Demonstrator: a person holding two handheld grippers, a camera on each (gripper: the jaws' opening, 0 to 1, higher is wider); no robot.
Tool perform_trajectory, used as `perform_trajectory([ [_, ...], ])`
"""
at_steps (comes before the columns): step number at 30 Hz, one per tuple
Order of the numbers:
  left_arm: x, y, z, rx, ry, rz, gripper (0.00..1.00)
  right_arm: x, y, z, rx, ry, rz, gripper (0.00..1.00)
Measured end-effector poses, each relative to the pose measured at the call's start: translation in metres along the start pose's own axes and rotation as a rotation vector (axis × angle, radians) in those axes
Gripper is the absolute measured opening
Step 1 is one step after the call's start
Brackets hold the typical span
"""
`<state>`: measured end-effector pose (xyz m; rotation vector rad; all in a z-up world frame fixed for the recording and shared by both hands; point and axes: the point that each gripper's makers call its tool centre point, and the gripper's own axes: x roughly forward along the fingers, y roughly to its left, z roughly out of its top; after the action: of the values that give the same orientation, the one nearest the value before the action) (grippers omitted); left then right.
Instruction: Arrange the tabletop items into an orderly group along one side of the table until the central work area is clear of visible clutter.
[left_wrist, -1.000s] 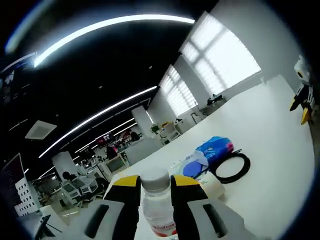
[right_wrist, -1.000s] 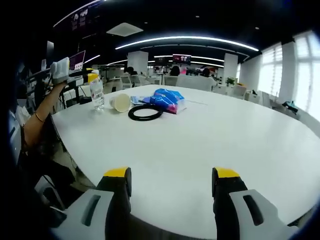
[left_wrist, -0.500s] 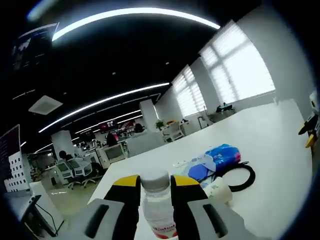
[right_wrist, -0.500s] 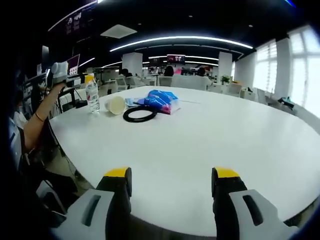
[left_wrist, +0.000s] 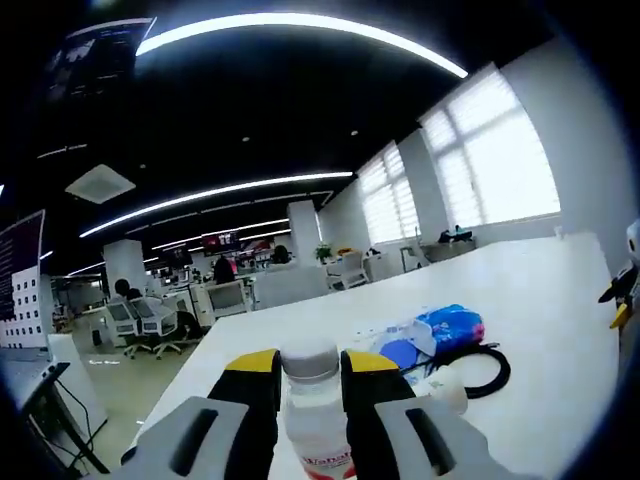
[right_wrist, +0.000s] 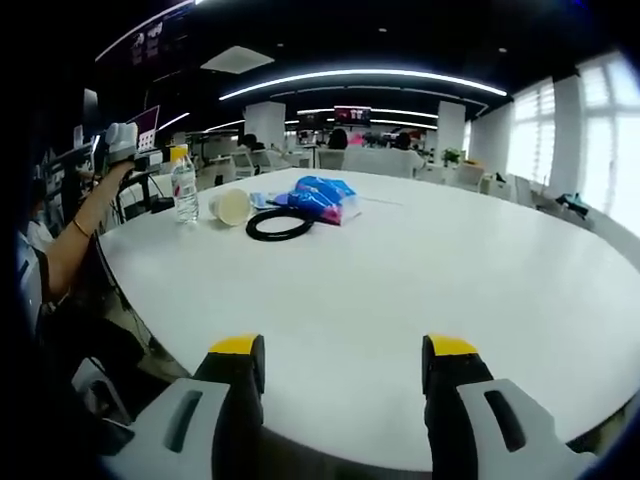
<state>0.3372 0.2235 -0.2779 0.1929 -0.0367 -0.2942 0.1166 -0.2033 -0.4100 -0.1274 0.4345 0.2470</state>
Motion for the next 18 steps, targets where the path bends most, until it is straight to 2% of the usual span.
perform_trajectory([
  [5, -0.0009, 0.0002, -0.0003, -0.019, 0.002, 0.012, 0.22, 0.0010, 0.0012, -0.0003, -0.005, 0.003, 0.003, 0.61],
  [9, -0.0013, 0.0002, -0.0004, -0.019, 0.007, 0.062, 0.22, 0.0033, 0.0034, -0.0019, -0.014, 0.015, 0.010, 0.60],
  [12, -0.0012, 0.0022, -0.0010, -0.061, -0.002, 0.085, 0.22, 0.0042, 0.0046, -0.0028, -0.016, 0.018, 0.017, 0.60],
  [13, -0.0015, 0.0027, -0.0012, -0.097, -0.009, 0.098, 0.22, 0.0045, 0.0047, -0.0034, -0.016, 0.019, 0.017, 0.60],
  [15, -0.0018, 0.0027, -0.0016, -0.100, -0.012, 0.102, 0.22, 0.0048, 0.0044, -0.0045, -0.016, 0.023, 0.018, 0.60],
  [18, -0.0040, 0.0038, -0.0016, -0.116, -0.020, 0.166, 0.23, 0.0057, 0.0030, -0.0066, -0.017, 0.030, 0.017, 0.60],
])
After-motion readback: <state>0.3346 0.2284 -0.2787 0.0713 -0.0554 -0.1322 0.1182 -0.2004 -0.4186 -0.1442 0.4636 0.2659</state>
